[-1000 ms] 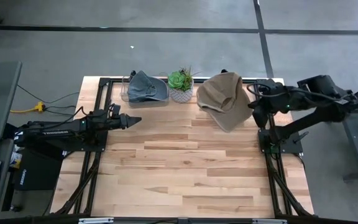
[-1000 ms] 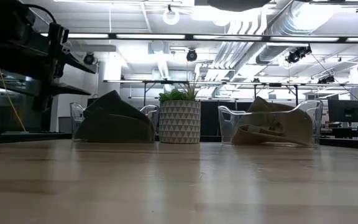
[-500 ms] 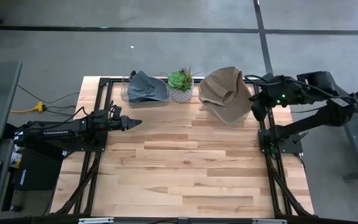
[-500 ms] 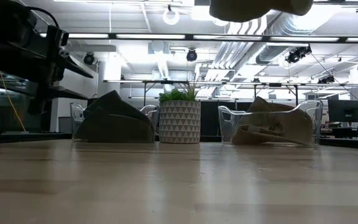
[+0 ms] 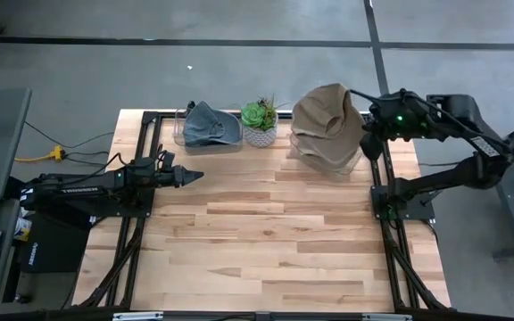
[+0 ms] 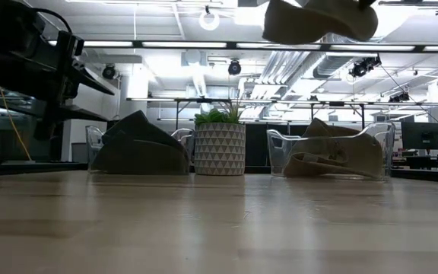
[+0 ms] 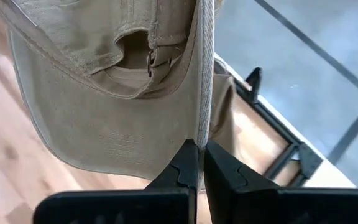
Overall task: Pick & Place hat
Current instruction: Put the light brown cap into the right transparent bin
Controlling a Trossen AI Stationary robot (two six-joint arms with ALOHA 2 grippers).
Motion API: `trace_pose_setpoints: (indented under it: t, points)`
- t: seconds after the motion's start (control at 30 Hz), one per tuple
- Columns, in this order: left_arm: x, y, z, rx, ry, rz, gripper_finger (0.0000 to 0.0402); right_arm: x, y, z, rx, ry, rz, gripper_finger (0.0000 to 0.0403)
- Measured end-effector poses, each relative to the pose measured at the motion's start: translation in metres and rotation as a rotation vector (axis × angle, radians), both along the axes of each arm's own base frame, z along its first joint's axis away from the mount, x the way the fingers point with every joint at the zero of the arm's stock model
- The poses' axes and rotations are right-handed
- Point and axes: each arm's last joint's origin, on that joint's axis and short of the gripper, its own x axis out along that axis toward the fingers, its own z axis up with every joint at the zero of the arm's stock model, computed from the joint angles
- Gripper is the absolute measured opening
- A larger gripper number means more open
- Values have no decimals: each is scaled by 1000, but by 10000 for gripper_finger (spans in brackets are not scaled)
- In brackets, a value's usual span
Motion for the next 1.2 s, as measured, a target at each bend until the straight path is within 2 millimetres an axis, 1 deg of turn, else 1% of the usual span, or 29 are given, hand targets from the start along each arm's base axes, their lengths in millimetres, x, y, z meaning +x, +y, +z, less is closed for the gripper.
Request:
trace_pose_setpoints:
  t: [0.37, 0.57, 0.83, 1.2]
  points:
    - [0, 0, 0, 0, 0, -1, 183, 17, -27, -9, -49, 165, 8, 2]
    - [0, 0, 0, 0, 0, -1, 183, 23, -39, -13, -57, 228, 7, 2]
    - [0, 0, 0, 0, 0, -1, 183, 23, -51, -16, -64, 281, 4, 2]
    - [0, 0, 0, 0, -1, -1, 183, 19, -56, -16, -72, 300, -12, 2]
